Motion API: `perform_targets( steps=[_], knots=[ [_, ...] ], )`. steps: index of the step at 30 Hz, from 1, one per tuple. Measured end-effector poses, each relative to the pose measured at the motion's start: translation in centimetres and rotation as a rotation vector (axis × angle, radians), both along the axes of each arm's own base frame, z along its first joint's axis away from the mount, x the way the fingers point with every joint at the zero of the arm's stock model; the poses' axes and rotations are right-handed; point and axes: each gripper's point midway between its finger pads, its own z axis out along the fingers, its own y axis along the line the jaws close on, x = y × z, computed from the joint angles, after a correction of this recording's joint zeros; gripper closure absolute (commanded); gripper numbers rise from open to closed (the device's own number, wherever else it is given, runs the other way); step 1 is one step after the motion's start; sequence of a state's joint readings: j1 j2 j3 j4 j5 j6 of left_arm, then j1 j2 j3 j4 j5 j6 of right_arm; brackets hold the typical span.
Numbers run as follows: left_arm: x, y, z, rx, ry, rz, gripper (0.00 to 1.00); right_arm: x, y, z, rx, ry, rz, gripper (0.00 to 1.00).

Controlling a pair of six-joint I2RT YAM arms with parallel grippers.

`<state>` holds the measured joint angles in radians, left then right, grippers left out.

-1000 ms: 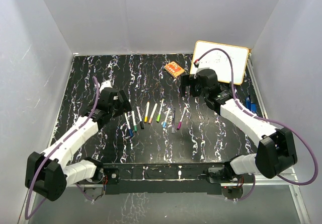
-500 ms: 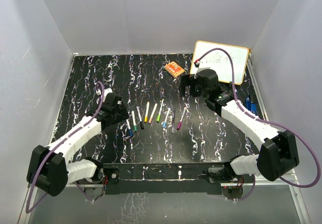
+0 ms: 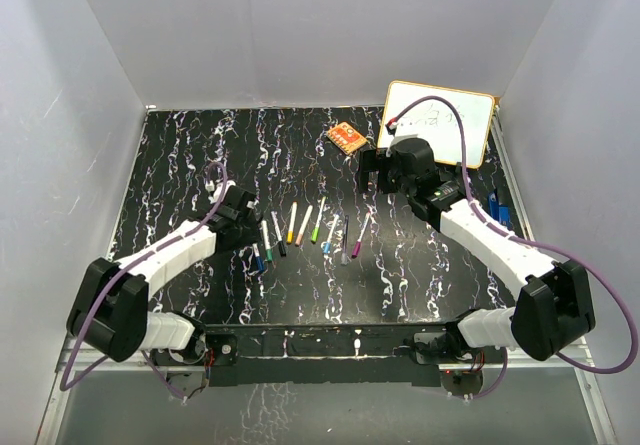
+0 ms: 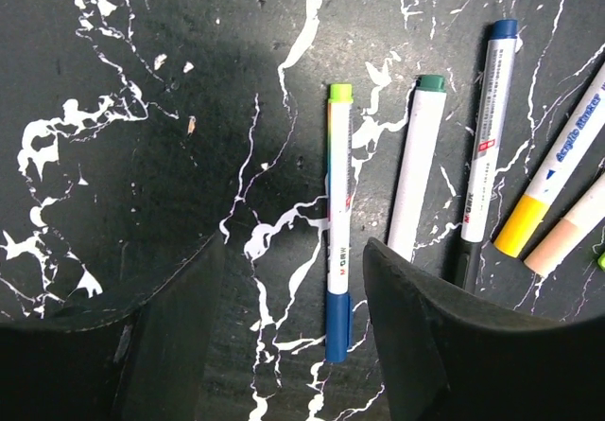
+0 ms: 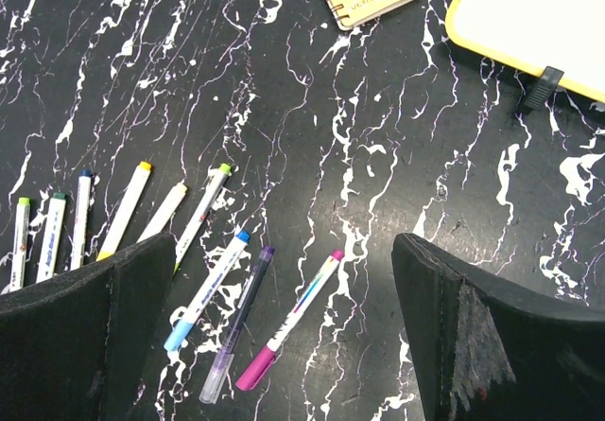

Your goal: Open the pen caps

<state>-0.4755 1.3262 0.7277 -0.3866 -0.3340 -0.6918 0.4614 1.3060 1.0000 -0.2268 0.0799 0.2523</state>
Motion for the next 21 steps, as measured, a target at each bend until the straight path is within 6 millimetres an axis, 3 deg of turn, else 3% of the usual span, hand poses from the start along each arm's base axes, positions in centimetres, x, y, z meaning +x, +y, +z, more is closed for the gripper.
perform_targets(
  steps=[17,21],
  knots=[
    [0.6,-0.7,-2.3,0.035,0.034,-0.012,0.52,-0.7,-0.3,-1.4,-0.015,0.03,0.002,0.02],
    [0.8,-0.8,-2.4,0.045,0.031,-0.011,0.61,-1.0,-0.4,-1.8,-0.018,0.037,0.002,0.02]
  ],
)
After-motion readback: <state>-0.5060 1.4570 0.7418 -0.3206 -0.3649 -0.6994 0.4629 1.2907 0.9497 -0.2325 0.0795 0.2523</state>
